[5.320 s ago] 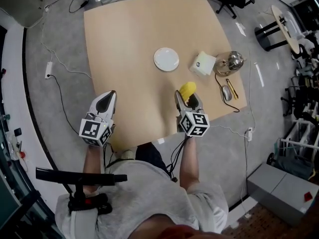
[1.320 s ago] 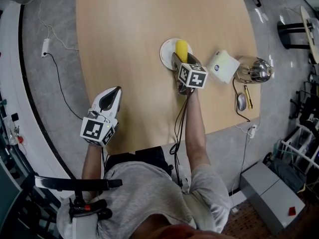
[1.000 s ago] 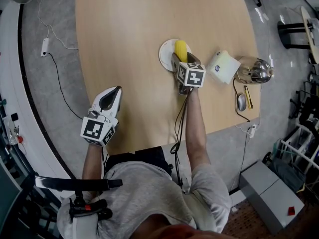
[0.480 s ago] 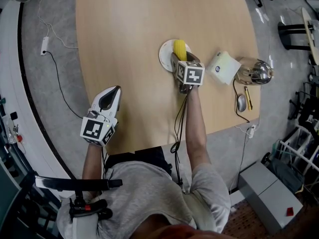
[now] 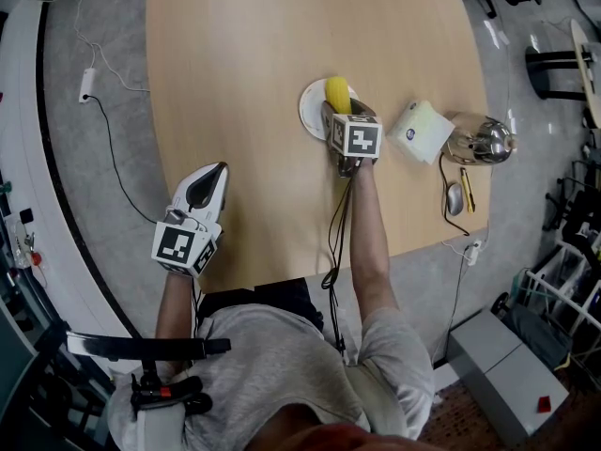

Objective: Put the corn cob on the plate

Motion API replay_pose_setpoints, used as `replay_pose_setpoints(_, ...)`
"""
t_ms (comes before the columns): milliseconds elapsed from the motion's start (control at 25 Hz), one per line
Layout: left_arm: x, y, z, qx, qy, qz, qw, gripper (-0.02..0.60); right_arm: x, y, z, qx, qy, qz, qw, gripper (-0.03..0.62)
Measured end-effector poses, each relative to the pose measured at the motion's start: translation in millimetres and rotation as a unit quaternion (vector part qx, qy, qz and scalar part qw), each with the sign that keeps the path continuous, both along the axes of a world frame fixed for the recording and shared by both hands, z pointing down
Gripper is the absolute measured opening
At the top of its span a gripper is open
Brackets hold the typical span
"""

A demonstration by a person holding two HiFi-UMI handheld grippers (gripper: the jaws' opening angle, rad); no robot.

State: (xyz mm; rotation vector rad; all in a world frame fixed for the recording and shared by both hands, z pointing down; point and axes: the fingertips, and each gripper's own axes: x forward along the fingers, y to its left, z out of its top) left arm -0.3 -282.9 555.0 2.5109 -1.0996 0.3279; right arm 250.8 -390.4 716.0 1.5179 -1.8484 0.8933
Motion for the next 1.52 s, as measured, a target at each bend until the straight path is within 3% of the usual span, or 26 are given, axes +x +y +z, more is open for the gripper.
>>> replay_pose_setpoints(440, 0.5, -1.1, -2.1, 0.002, 0.000, -0.004, 1.0000, 0.020, -1.4, -3.3, 1.9, -0.011, 0.019, -0.008, 1.000, 0.256)
replay_pose_setpoints(1520, -2.3, 4.8, -9.1, 0.010, 0.002, 0.002, 1.0000, 0.020, 3.4, 0.4, -15.0, 0.013, 0.003, 0.016, 1.000, 0.258)
